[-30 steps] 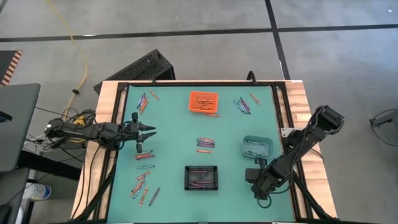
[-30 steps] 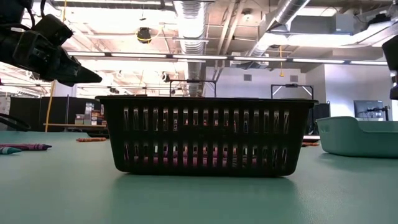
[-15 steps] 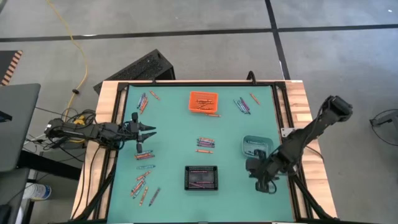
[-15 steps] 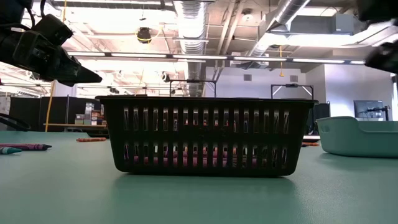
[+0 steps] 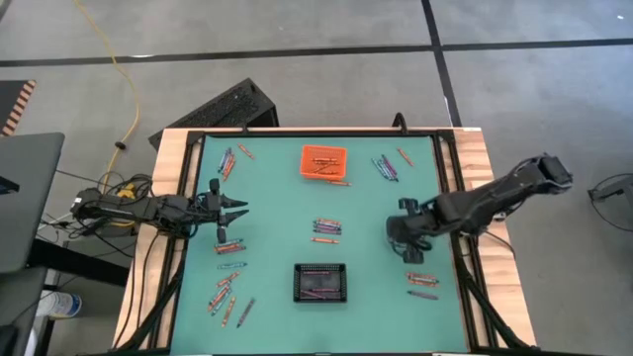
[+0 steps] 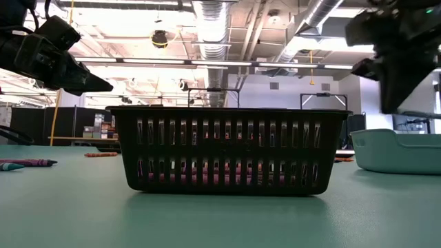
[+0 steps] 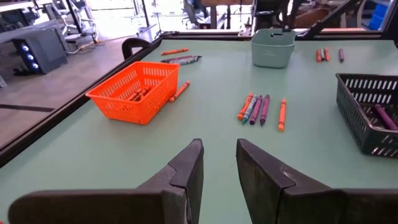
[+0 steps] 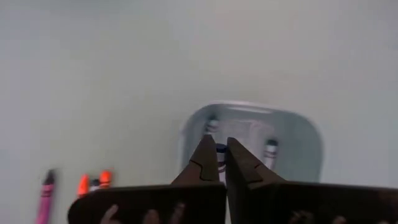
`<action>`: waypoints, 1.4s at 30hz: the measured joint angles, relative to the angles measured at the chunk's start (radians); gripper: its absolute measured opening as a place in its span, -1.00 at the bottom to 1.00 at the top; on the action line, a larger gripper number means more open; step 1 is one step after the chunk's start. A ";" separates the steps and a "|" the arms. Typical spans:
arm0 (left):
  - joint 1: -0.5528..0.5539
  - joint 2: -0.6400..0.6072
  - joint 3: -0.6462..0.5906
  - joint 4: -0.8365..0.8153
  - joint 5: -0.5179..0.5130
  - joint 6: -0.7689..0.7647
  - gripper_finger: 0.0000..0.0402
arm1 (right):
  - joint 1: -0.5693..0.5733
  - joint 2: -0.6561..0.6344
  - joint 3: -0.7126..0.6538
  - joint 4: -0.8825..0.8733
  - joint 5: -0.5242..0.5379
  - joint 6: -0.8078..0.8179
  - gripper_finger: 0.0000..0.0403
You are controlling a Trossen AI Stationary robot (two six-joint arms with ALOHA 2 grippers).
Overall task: Sort crayons
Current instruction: Put the blue crayon into the blue bin, then put the purple crayon into the black bin
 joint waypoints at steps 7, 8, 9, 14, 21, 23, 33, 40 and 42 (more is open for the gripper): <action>0.000 0.000 0.000 0.000 0.000 0.000 -0.57 | -0.107 0.028 0.000 -0.053 0.007 -0.030 -0.87; 0.000 0.000 0.000 0.000 0.000 0.000 -0.57 | -0.115 0.031 -0.001 -0.053 0.006 -0.030 -0.85; 0.000 0.000 0.000 0.000 0.000 0.000 -0.57 | -0.120 0.037 0.000 -0.052 0.007 -0.030 -0.84; 0.000 0.000 0.000 0.000 0.000 0.000 -0.57 | -0.123 0.061 0.000 -0.049 0.007 -0.048 -0.75; 0.000 0.000 0.000 0.000 0.000 0.000 -0.57 | -0.115 0.094 0.000 -0.051 0.006 -0.039 -0.69; 0.000 0.000 0.000 0.000 0.000 0.000 -0.57 | -0.103 0.094 0.000 -0.052 -0.020 -0.010 -0.68; 0.000 0.000 0.000 0.000 0.000 0.000 -0.57 | 0.004 0.087 0.109 -0.098 -0.072 0.180 -0.68; 0.000 0.000 0.000 0.000 0.000 0.000 -0.57 | 0.233 0.118 0.113 -0.082 -0.080 0.447 -0.68; 0.000 0.000 0.000 0.000 0.000 0.000 -0.57 | 0.317 0.141 0.113 -0.061 -0.084 0.528 -0.68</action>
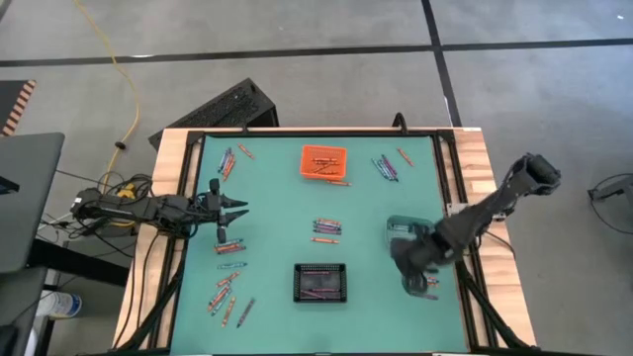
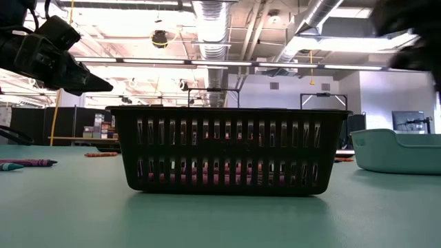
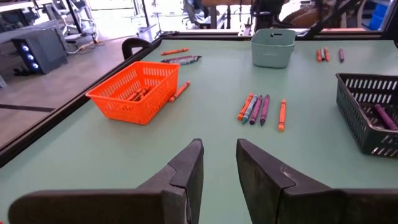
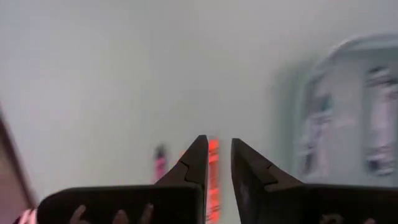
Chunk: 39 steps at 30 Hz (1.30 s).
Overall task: Sort crayons
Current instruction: Put the purple crayon into the black bin
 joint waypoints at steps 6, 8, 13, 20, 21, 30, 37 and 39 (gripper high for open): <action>0.000 0.000 0.000 0.000 0.000 0.000 -0.57 | 0.190 0.087 0.000 0.050 -0.032 0.205 -0.68; 0.000 0.000 0.000 0.000 0.000 0.000 -0.57 | 0.233 0.124 0.000 0.054 -0.033 0.269 -0.68; 0.000 0.000 0.000 0.000 0.000 0.000 -0.57 | 0.303 0.227 0.000 0.058 -0.067 0.343 -0.68; 0.000 0.000 0.000 0.000 0.000 0.000 -0.57 | 0.313 0.273 -0.001 0.091 -0.117 0.352 -0.68; 0.000 0.000 0.000 0.000 0.000 0.000 -0.57 | 0.313 0.271 -0.001 0.096 -0.118 0.352 -0.68; 0.000 0.000 0.000 0.000 0.000 0.000 -0.57 | 0.313 0.243 0.000 0.098 -0.089 0.370 -0.68; 0.000 0.000 0.000 0.000 0.000 0.000 -0.57 | 0.313 0.290 0.000 0.099 -0.088 0.359 -0.65; 0.000 0.000 0.000 0.000 0.000 0.000 -0.57 | 0.313 0.300 -0.001 0.098 -0.089 0.359 -0.57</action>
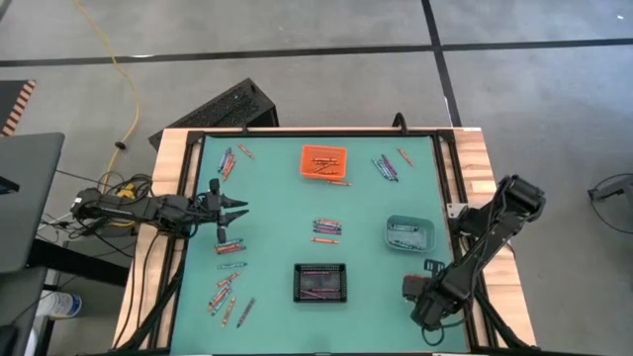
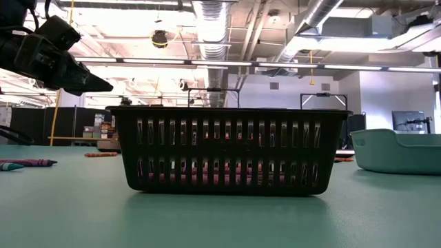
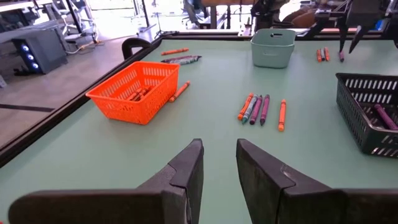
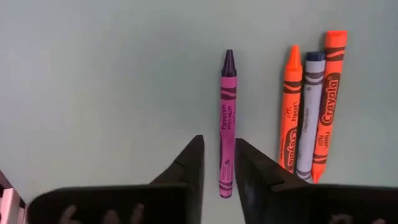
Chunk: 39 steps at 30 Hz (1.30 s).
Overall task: Sort crayons
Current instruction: Put the purple crayon into the black bin
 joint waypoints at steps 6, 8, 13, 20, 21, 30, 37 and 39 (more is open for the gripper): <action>0.000 0.000 0.000 0.000 0.000 0.000 -0.57 | -0.006 0.010 0.000 0.000 -0.008 0.000 -0.11; 0.000 0.000 0.000 0.000 0.000 0.000 -0.57 | -0.006 0.010 0.000 0.004 -0.015 -0.001 0.03; 0.000 0.000 0.000 0.000 0.000 0.000 -0.57 | 0.001 0.013 0.000 0.006 -0.005 0.000 0.15; 0.000 0.000 0.000 0.000 0.000 0.000 -0.57 | 0.010 0.012 -0.031 0.045 0.059 -0.001 -0.11; 0.000 0.000 0.000 0.000 0.000 0.000 -0.57 | 0.015 0.011 -0.044 0.076 0.059 -0.001 -0.17; 0.000 0.000 0.000 0.000 0.000 0.000 -0.57 | 0.042 0.005 -0.108 0.168 0.083 -0.020 -0.84; 0.000 0.000 0.000 0.000 0.000 0.000 -0.57 | 0.038 0.009 -0.048 0.109 0.080 -0.087 -0.94; 0.000 0.000 0.000 0.000 0.000 0.000 -0.57 | 0.025 0.013 -0.006 0.058 0.073 -0.114 -0.96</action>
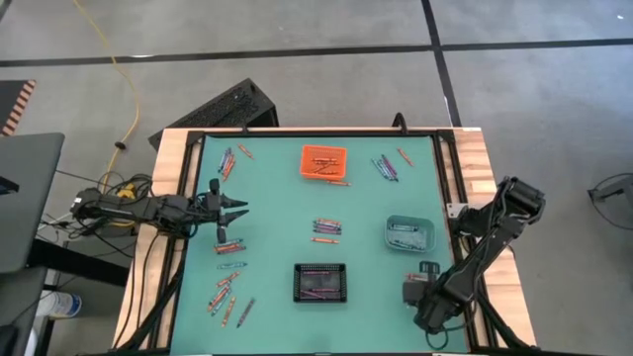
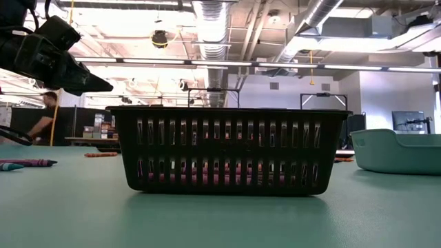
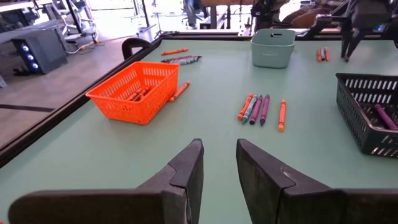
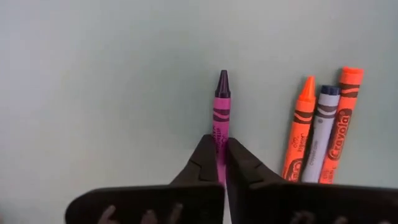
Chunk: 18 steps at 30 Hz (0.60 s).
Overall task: Sort crayons
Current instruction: Put the purple crayon into the black bin
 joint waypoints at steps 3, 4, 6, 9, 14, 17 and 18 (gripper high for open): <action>0.000 0.000 0.000 0.000 0.000 0.000 -0.57 | -0.032 -0.005 0.083 -0.040 0.013 -0.067 -0.98; 0.000 0.000 0.000 0.000 0.000 0.000 -0.57 | -0.047 -0.005 0.104 -0.041 0.032 -0.098 -0.99; 0.000 0.000 0.000 0.000 0.000 0.000 -0.57 | -0.086 -0.004 0.148 -0.048 0.081 -0.162 -0.99; 0.000 0.000 0.000 0.000 0.000 0.000 -0.57 | -0.157 -0.005 0.217 -0.043 0.171 -0.277 -0.99; 0.000 0.000 0.000 0.000 0.000 0.000 -0.57 | -0.295 0.000 0.269 0.103 0.247 -0.508 -0.99; 0.000 0.000 0.000 0.000 0.000 0.000 -0.57 | -0.370 0.001 0.261 0.285 0.246 -0.675 -0.99; 0.000 0.000 0.000 0.000 0.000 0.000 -0.57 | -0.393 0.008 0.258 0.340 0.243 -0.727 -0.99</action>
